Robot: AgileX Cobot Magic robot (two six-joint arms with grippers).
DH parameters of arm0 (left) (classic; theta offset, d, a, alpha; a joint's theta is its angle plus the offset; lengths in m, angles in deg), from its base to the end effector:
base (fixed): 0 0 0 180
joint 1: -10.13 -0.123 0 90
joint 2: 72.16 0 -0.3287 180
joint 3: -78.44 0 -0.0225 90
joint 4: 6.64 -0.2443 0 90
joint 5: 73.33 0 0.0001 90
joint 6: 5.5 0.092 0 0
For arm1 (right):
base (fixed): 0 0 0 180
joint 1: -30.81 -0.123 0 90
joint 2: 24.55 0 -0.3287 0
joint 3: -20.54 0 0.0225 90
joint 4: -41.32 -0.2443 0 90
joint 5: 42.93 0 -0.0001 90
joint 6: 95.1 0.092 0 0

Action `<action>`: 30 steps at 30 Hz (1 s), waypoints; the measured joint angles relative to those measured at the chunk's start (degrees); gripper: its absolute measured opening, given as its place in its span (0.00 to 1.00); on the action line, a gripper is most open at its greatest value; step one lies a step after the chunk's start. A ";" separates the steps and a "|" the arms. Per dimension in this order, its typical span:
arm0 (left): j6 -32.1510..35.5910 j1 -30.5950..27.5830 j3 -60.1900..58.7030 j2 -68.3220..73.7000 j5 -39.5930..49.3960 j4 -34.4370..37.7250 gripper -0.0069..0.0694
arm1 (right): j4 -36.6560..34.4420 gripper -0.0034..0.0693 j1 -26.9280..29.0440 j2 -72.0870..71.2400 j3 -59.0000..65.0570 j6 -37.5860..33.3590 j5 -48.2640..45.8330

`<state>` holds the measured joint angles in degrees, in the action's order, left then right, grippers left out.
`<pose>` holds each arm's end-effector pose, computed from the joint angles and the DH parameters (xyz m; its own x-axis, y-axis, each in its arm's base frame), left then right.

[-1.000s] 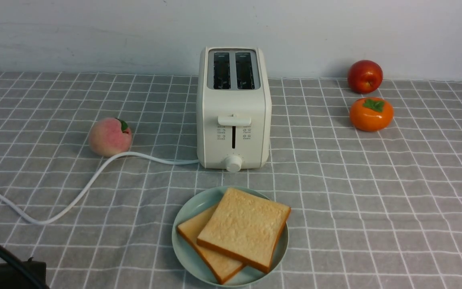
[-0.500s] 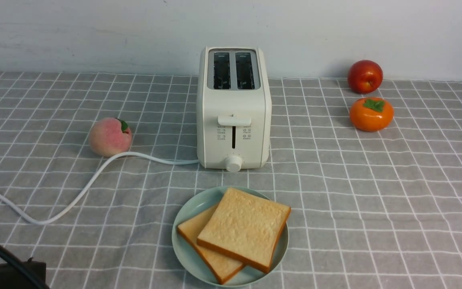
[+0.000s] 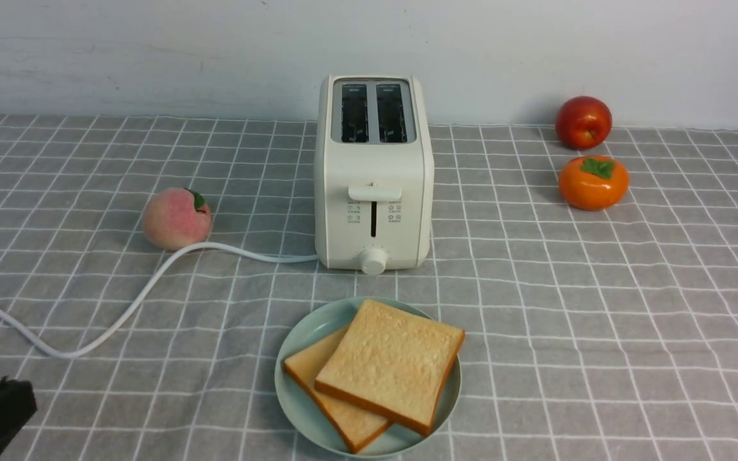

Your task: Take toasted bread from bread machine on grey coffee table place on plate.

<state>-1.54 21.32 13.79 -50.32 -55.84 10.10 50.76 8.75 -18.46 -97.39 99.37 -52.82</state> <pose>0.0245 -0.0130 0.2615 -0.2780 -0.1570 -0.9477 0.2229 0.9491 -0.2226 -0.0162 -0.0094 0.2888 0.1617 0.1627 -0.9733 -0.3659 0.9259 0.0940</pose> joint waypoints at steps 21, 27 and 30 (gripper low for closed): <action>-17.81 -5.82 -15.34 -15.67 4.28 -13.36 0.11 | 0.00 0.15 0.00 0.00 0.00 0.00 0.11; -17.81 -5.82 -15.34 -15.67 4.46 -13.43 0.11 | 0.00 0.17 0.00 0.00 0.00 0.00 -0.06; -17.83 -5.82 -15.34 -15.67 4.46 -13.53 0.11 | 0.00 0.17 0.00 0.00 0.00 0.00 -0.06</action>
<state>-19.37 15.51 -1.55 -65.99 -51.37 -3.43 50.76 8.75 -18.46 -97.39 99.37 -52.88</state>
